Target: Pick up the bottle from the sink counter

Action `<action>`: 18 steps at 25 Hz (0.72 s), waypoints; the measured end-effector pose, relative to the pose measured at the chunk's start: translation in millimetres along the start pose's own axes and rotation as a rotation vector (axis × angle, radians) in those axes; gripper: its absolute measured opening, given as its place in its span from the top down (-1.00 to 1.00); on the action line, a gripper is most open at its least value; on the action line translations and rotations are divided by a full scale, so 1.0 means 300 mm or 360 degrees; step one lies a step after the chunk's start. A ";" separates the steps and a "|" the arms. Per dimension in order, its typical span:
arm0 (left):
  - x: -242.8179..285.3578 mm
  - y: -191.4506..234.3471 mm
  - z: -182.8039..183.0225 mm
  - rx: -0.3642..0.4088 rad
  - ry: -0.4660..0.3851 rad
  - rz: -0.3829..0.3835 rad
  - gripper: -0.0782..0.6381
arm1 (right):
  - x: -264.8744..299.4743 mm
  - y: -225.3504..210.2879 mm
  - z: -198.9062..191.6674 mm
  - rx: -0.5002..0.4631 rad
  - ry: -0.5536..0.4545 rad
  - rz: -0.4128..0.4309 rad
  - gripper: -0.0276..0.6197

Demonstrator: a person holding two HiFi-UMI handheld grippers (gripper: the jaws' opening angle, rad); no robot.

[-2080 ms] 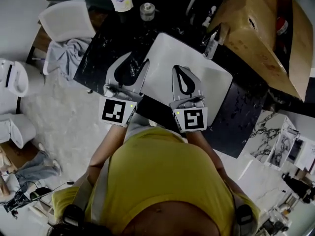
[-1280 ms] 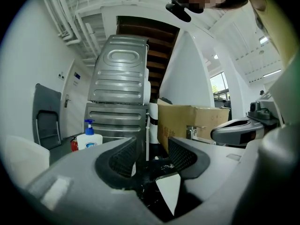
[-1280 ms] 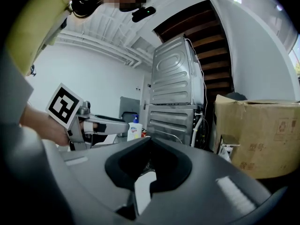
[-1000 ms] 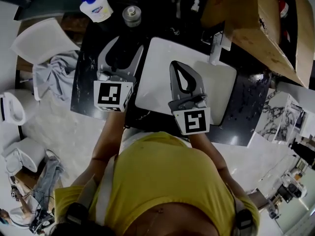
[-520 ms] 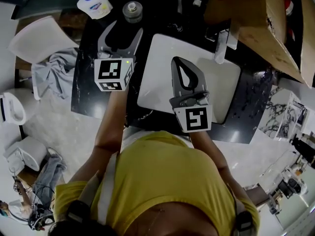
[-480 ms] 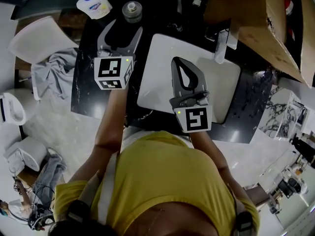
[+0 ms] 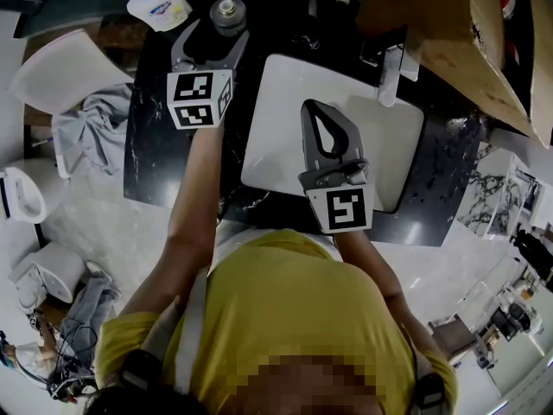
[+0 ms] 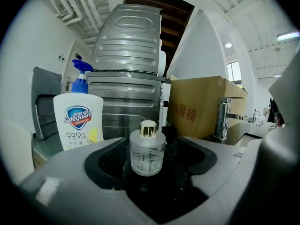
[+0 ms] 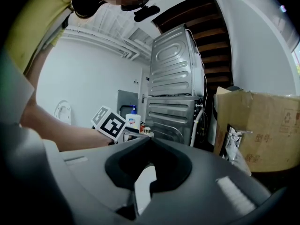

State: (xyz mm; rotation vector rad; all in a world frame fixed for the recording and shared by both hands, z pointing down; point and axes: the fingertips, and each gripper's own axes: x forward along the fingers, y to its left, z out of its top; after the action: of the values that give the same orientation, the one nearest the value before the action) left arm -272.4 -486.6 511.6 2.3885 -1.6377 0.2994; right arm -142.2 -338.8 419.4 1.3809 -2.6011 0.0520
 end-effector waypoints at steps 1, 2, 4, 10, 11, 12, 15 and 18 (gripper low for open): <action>0.011 0.002 -0.007 0.0003 0.0016 -0.0002 -0.19 | 0.002 0.001 -0.002 0.0001 0.0001 0.0000 0.91; 0.021 0.004 -0.014 0.0006 0.0030 -0.0004 -0.19 | 0.003 0.002 -0.004 0.0002 0.0003 -0.0001 0.91; 0.040 0.008 -0.025 0.0015 0.0051 -0.0002 -0.20 | 0.007 0.003 -0.011 0.0000 0.0009 0.0000 0.91; 0.085 0.022 -0.042 0.0035 0.0091 0.0002 -0.20 | 0.034 0.002 -0.040 -0.0002 0.0042 0.0003 0.91; 0.092 0.024 -0.045 0.0037 0.0097 0.0002 -0.20 | 0.038 0.002 -0.044 0.0002 0.0049 0.0004 0.91; 0.098 0.026 -0.047 0.0038 0.0102 0.0003 -0.20 | 0.042 0.001 -0.047 0.0004 0.0052 0.0005 0.91; 0.119 0.032 -0.051 0.0042 0.0122 0.0005 -0.21 | 0.053 0.001 -0.047 0.0006 0.0047 0.0005 0.91; 0.137 0.033 -0.055 0.0062 0.0156 -0.0001 -0.21 | 0.061 -0.001 -0.061 0.0002 0.0063 0.0004 0.91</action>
State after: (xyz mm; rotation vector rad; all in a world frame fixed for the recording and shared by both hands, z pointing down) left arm -267.7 -521.5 540.1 2.3618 -1.6018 0.4451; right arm -149.0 -351.7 440.6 1.3633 -2.5707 0.0806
